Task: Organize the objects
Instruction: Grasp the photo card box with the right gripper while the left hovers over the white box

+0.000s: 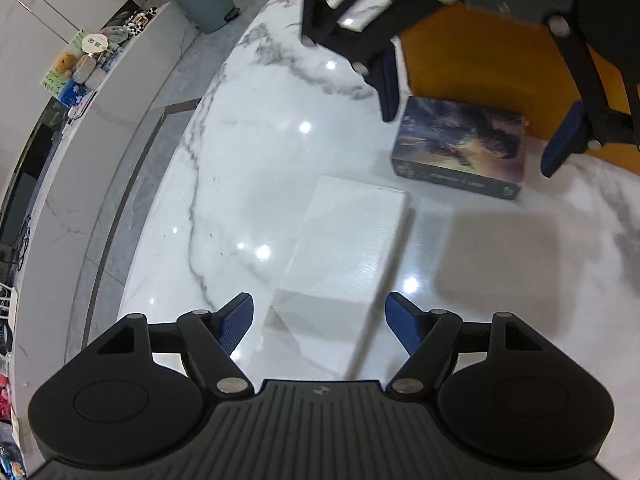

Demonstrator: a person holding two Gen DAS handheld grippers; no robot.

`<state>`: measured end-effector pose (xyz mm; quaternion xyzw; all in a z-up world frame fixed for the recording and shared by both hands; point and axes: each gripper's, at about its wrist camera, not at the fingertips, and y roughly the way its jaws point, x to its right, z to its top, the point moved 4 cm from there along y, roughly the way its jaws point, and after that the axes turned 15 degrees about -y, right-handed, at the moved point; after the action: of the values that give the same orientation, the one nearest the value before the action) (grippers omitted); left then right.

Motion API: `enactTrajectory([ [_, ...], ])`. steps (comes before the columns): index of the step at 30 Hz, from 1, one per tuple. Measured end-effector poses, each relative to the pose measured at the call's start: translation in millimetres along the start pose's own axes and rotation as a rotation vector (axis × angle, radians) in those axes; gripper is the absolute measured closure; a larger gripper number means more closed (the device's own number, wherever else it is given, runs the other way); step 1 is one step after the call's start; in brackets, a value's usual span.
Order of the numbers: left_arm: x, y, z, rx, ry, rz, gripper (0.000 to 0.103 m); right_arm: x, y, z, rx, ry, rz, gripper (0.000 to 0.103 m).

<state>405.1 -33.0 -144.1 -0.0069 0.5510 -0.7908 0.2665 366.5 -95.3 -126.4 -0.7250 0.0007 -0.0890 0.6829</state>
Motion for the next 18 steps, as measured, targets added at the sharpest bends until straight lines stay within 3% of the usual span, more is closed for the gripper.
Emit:
enactTrajectory([
  [7, -1.2, 11.4, -2.3, -0.011, 0.002, -0.083, 0.014, 4.0, 20.8, 3.1, -0.070, -0.034, 0.089, 0.011],
  [10, -3.4, 10.6, -1.9, -0.005, -0.026, -0.121, 0.018, 9.0, 28.8, 4.4, -0.116, -0.030, 0.100, 0.011],
  [15, -5.3, 4.8, -7.9, 0.022, -0.086, -0.115, 0.021, 7.2, 42.5, 4.7, -0.165, -0.035, 0.108, 0.012],
  [18, -0.7, -2.7, -14.6, 0.015, -0.143, -0.101, 0.022, 6.1, 40.2, 4.1, -0.143, -0.019, 0.106, 0.014],
])
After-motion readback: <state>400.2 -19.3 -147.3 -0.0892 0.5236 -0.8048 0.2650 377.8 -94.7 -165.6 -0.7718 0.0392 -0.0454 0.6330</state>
